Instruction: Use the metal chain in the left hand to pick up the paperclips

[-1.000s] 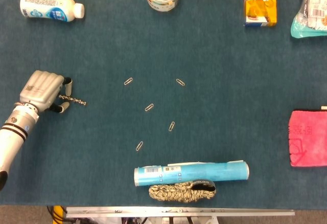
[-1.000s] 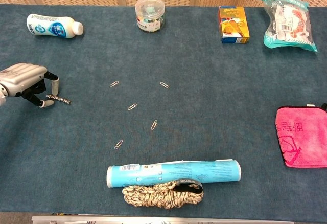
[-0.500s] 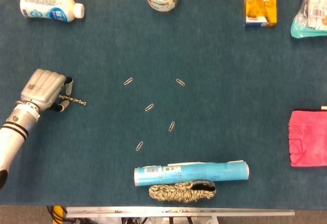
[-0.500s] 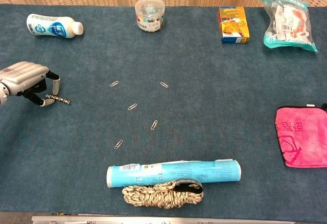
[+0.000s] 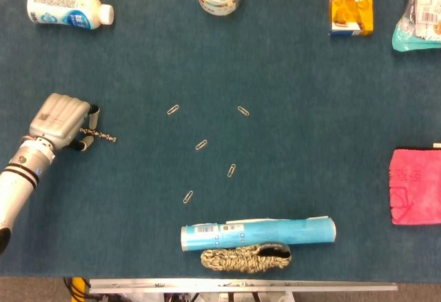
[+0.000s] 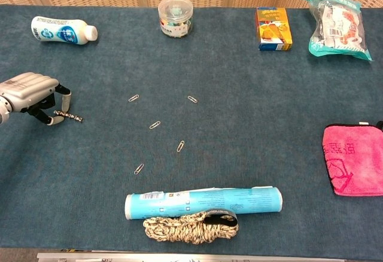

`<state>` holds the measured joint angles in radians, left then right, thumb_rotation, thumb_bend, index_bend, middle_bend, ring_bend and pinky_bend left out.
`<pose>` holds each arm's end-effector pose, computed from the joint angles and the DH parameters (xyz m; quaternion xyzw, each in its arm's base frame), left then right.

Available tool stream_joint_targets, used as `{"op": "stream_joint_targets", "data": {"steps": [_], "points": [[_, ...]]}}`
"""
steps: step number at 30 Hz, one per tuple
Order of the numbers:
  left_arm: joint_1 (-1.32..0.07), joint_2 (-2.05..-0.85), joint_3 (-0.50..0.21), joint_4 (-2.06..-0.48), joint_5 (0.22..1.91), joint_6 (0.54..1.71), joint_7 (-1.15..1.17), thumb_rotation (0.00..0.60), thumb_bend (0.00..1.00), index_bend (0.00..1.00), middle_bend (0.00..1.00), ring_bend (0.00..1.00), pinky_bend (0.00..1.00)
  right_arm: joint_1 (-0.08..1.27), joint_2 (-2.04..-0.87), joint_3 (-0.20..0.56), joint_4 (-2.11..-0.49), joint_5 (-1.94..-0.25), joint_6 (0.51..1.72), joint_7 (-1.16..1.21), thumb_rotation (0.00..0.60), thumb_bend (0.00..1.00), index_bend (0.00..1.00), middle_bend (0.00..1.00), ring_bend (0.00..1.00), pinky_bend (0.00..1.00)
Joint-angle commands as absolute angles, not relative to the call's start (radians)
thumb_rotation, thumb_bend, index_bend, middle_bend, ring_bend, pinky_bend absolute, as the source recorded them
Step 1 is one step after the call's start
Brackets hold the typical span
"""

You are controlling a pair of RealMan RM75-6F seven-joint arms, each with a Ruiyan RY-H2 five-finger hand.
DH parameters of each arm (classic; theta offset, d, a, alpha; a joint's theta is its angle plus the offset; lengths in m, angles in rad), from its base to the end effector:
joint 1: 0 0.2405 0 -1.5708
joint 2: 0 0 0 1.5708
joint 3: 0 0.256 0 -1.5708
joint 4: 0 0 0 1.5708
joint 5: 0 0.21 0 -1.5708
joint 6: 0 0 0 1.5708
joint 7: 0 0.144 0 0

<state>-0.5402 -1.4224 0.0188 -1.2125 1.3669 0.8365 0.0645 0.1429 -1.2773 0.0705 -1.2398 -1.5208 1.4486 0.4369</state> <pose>-0.3100 0.3018 0.0190 -0.7794 -0.3946 -0.2069 0.4405 -0.3545 -0.2100 0.1443 0.5555 -0.4391 0.4658 0.5307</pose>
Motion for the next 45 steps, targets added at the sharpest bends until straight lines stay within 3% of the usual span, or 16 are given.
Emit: {"op": "stream_joint_targets", "data": {"steps": [1,30,45], "points": [[-0.540,-1.424,0.019,-1.212,1.365,0.836,0.065,0.600,0.28,0.53,1.00,1.00,1.00,0.142,-1.278,0.071,-1.239,-1.520,1.449,0.437,0.600,0.00,0.27,0.26,0.14,0.48],[-0.539,-1.436,0.023,-1.200,1.365,0.842,0.063,0.600,0.31,0.58,1.00,1.00,1.00,0.138,-1.282,0.070,-1.230,-1.518,1.450,0.447,0.600,0.00,0.27,0.26,0.14,0.48],[-0.528,-1.386,0.020,-1.265,1.357,0.876,0.108,0.600,0.31,0.58,1.00,1.00,1.00,0.142,-1.292,0.071,-1.218,-1.526,1.455,0.458,0.600,0.00,0.27,0.26,0.14,0.48]]}}
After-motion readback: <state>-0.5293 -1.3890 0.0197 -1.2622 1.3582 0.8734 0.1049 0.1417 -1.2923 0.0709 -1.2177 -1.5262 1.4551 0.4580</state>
